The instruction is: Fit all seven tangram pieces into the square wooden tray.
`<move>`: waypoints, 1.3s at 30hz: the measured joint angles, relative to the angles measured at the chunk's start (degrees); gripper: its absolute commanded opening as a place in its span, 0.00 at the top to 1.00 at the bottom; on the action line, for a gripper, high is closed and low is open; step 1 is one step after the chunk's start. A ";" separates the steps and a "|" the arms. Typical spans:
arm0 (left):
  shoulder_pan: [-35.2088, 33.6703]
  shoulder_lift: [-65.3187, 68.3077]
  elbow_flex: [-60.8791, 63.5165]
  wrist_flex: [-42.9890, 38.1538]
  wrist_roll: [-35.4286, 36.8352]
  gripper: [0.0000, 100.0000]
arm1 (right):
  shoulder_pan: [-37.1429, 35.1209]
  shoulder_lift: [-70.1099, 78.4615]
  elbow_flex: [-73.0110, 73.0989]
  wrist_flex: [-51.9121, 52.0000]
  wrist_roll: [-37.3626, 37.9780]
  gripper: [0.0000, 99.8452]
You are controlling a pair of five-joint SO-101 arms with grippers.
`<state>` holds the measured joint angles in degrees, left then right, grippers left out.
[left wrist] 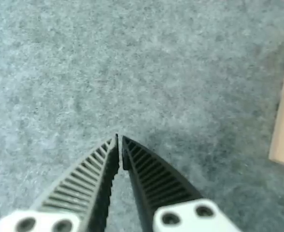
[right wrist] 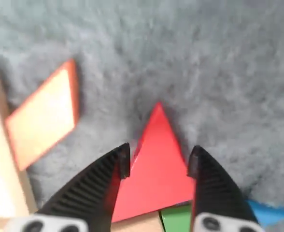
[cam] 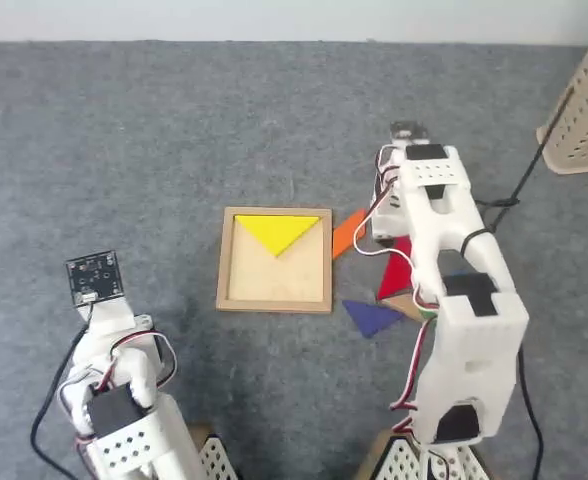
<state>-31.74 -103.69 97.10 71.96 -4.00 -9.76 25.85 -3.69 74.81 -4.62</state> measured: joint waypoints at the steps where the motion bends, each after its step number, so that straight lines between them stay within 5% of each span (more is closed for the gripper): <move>1: 0.00 0.00 0.00 0.00 0.00 0.99 | 0.18 -1.41 0.26 -0.09 0.00 0.76; 9: 0.00 0.00 0.00 0.00 0.00 0.99 | 1.58 -16.18 15.56 -6.33 0.00 0.82; 19: 0.00 0.00 0.00 0.00 0.00 0.99 | -5.63 -18.55 26.99 -8.00 1.49 0.94; 39: 0.09 0.00 0.00 0.00 0.00 0.99 | -1.67 2.37 -0.79 1.85 14.68 0.94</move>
<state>-31.65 -103.69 97.10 71.96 -4.00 -11.43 28.22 -4.48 76.66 10.07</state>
